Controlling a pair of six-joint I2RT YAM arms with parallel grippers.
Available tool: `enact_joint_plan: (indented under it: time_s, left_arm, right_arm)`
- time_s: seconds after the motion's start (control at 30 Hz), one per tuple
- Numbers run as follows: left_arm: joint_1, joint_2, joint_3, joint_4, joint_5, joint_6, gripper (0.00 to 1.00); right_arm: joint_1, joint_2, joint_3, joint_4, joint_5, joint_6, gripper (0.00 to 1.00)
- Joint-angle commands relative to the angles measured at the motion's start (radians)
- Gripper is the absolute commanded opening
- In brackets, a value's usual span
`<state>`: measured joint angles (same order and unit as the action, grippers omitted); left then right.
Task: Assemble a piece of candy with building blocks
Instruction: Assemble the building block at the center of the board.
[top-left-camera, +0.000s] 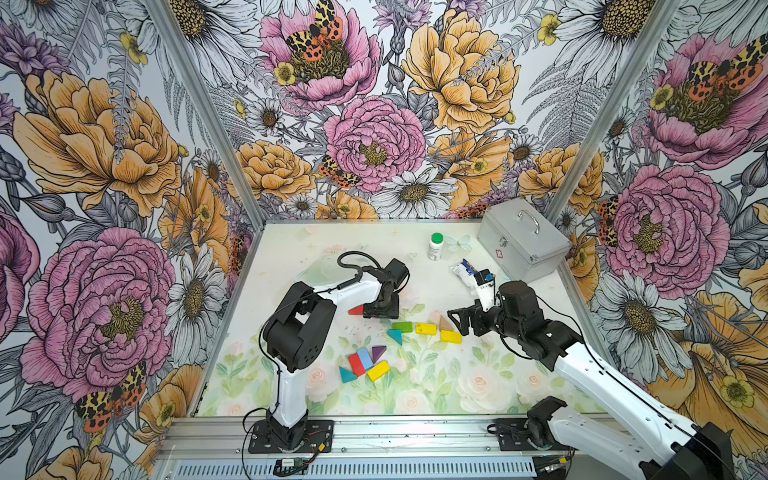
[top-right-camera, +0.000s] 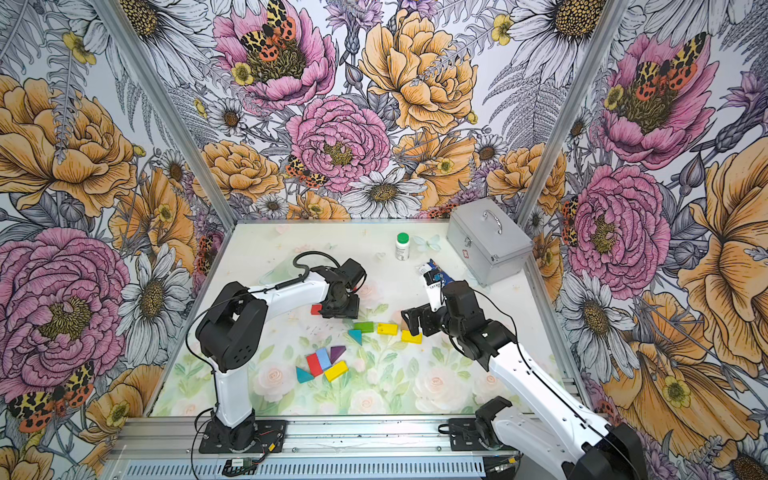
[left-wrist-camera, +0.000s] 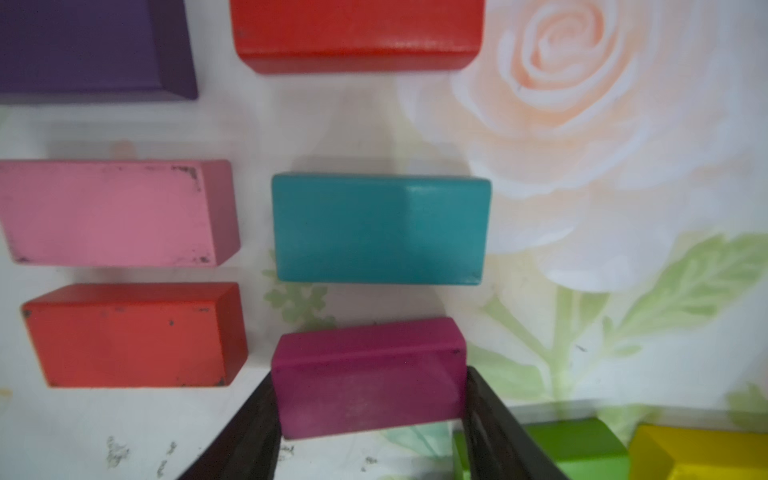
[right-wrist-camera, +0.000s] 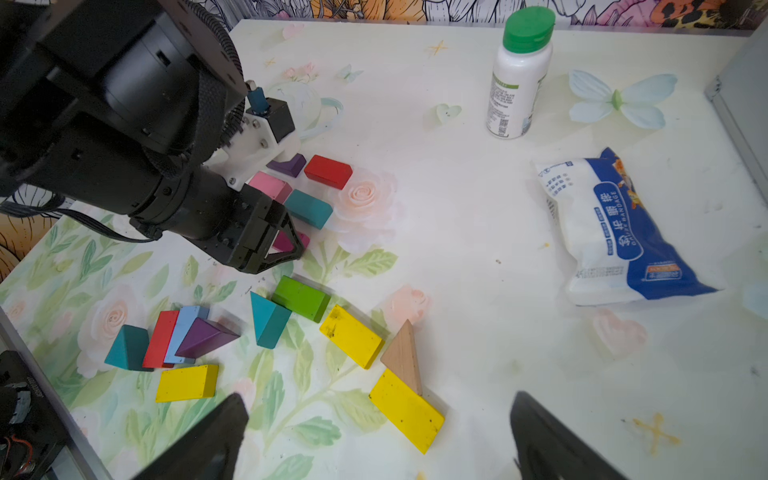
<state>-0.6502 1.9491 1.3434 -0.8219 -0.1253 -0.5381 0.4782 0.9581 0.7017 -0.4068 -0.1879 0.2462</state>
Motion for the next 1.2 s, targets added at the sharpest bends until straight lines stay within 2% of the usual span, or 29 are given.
enact_joint_plan:
  time_s: [0.0, 0.53, 1.17]
  left_arm:
    - [0.009, 0.029, 0.028, 0.010, 0.023, 0.029, 0.48]
    - [0.040, 0.092, 0.055, 0.043, 0.029, 0.003, 0.51]
    - [0.071, 0.119, 0.080, 0.041, 0.019, 0.030, 0.53]
  right_arm:
    - [-0.006, 0.024, 0.046, 0.018, 0.016, 0.013, 1.00]
    - [-0.006, 0.035, 0.064, 0.018, 0.017, 0.004, 1.00]
    - [-0.007, 0.042, 0.071, 0.018, 0.010, -0.001, 1.00]
